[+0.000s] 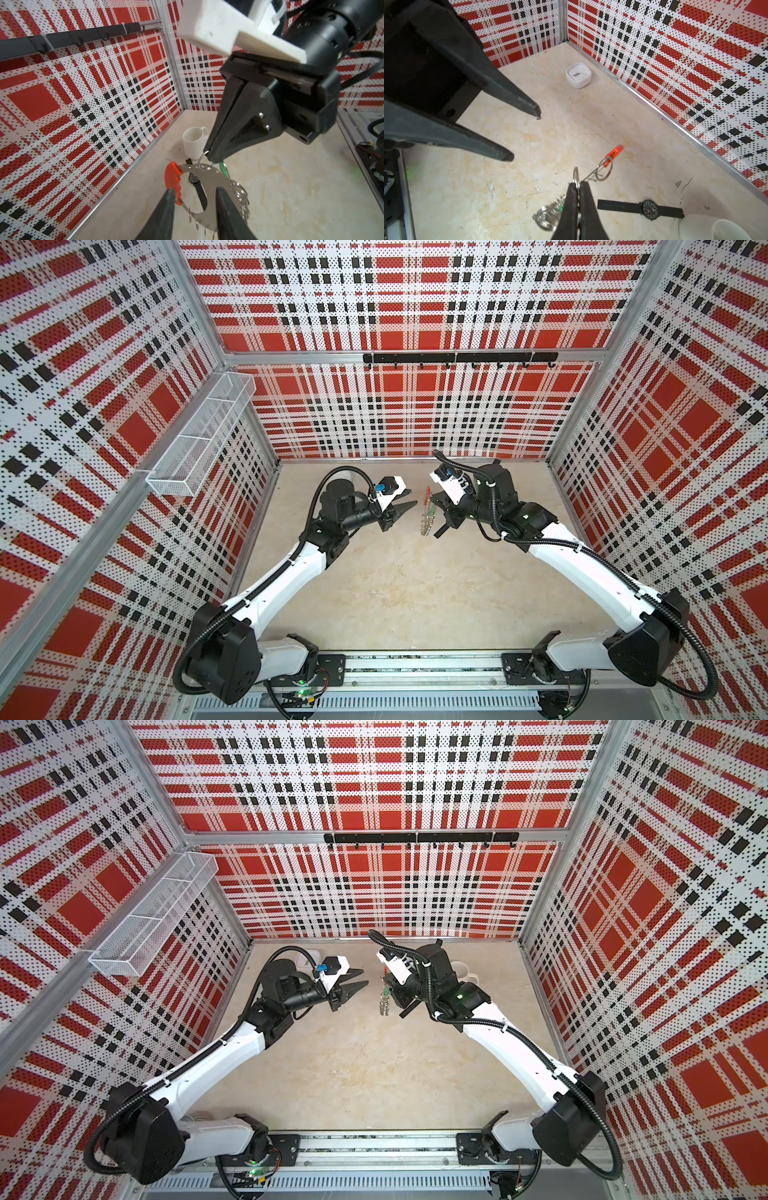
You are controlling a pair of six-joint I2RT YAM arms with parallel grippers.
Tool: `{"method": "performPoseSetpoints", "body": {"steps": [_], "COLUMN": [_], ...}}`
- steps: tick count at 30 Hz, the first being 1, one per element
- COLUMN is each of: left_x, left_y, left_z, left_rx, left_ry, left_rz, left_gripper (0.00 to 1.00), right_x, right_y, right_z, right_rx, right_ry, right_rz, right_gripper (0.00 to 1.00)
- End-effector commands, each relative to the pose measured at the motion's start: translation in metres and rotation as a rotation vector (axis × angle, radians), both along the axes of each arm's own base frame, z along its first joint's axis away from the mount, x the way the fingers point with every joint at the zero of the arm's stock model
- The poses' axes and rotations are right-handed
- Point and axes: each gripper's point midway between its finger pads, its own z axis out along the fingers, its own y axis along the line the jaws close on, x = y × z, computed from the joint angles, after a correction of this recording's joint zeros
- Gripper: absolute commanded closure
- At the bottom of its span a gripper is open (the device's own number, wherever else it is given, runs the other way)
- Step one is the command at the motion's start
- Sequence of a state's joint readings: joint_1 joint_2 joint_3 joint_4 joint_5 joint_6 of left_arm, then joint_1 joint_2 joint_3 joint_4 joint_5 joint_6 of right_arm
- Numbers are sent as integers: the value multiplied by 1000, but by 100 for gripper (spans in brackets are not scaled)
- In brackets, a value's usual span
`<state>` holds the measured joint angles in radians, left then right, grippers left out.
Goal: Put the keys on the keyring
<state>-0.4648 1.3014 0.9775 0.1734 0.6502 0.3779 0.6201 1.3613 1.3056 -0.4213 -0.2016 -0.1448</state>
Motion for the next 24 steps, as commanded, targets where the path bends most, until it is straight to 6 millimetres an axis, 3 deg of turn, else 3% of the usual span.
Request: {"method": "performPoseSetpoints", "body": {"steps": [1,9,24], "left_x": [-9,-12,-14], "left_y": [-8,-23,-31], "left_z": [-24,-22,-17], "left_rx": [105,126,120], "left_ry": [24,35,43], "left_rz": [-79,-167,-206], "left_gripper": [63,63,73], "right_x": [-11,-32,-32], "right_y": [5,13,16], "right_z": [11,14,14], "right_rx": [-9,59,59], "right_ry": [-55,-63,-52], "right_rz": [75,175,189], "right_gripper": [100,100,100]}}
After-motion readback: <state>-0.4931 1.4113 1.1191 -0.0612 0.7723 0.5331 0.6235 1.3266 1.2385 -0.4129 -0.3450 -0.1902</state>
